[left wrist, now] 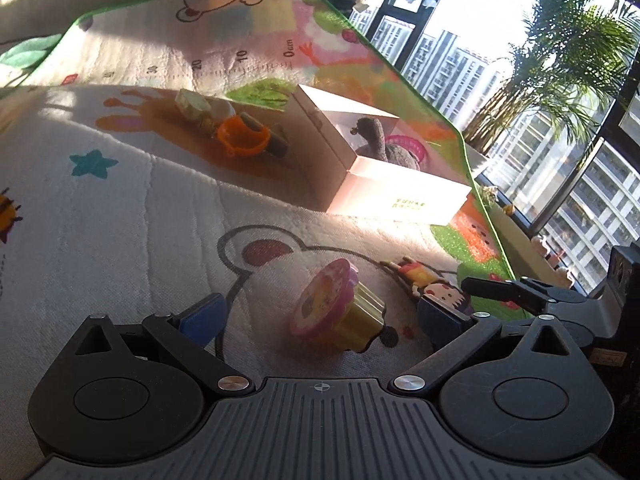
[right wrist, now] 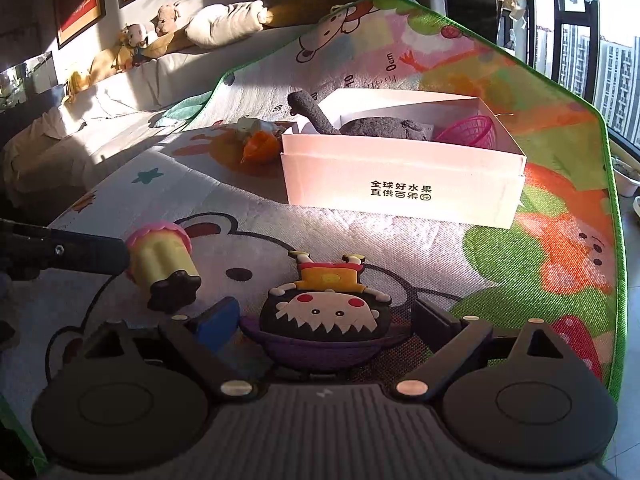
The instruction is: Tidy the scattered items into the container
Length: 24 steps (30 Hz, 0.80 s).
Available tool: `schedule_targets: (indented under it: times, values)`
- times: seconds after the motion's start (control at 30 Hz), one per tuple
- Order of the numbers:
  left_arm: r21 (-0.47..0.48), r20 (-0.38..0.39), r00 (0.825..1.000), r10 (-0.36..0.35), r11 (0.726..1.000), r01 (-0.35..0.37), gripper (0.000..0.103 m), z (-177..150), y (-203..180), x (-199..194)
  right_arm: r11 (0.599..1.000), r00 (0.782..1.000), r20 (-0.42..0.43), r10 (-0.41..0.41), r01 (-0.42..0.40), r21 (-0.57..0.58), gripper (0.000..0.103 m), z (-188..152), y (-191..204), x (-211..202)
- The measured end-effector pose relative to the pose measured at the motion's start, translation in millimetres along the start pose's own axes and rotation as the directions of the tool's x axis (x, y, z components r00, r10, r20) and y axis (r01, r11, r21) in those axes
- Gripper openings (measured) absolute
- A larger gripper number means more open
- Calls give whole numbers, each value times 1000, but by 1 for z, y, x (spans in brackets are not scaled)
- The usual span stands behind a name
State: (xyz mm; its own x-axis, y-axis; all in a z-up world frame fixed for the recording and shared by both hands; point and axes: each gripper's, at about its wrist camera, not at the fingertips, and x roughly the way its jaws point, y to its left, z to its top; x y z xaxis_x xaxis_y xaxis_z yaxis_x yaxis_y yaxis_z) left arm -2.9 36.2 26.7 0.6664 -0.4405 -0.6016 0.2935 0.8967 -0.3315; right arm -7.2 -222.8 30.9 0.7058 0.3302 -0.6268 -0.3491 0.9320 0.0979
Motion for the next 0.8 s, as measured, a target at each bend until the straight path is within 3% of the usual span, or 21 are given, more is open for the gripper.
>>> schedule_targets:
  times: [0.1,0.17,0.23,0.27,0.37,0.43,0.57,0.7,0.8]
  values:
    - [119,107,974,199,970,-211,103,1,-5,-16,994,998,20,65,-63,-91,93,15,21,-11]
    - [118,165,933,319,933,-340,103,3,3,-25,977,995,45,94,-84,-195,93,26,44,-16]
    - [70,188,903,387,911,-406,103,7,18,-34,955,995,48,84,-67,-290,93,32,65,-14]
    - [39,189,898,397,911,-411,103,8,27,-39,936,998,36,57,-41,-350,93,32,76,-12]
    - [-42,200,900,388,921,-387,103,5,47,-51,899,1000,-27,-12,-1,-438,93,26,80,-7]
    - [-93,211,906,367,930,-355,103,2,59,-58,903,998,-52,-31,6,-430,93,24,73,-12]
    - [-133,207,925,319,946,-297,103,0,69,-54,889,999,-37,24,-39,-456,93,33,85,-26]
    - [-97,190,935,299,954,-285,103,-2,66,-48,853,992,-67,106,-125,-506,87,45,117,-7]
    - [-75,166,930,328,945,-320,103,-5,64,-46,828,990,-101,96,-136,-544,81,46,136,21]
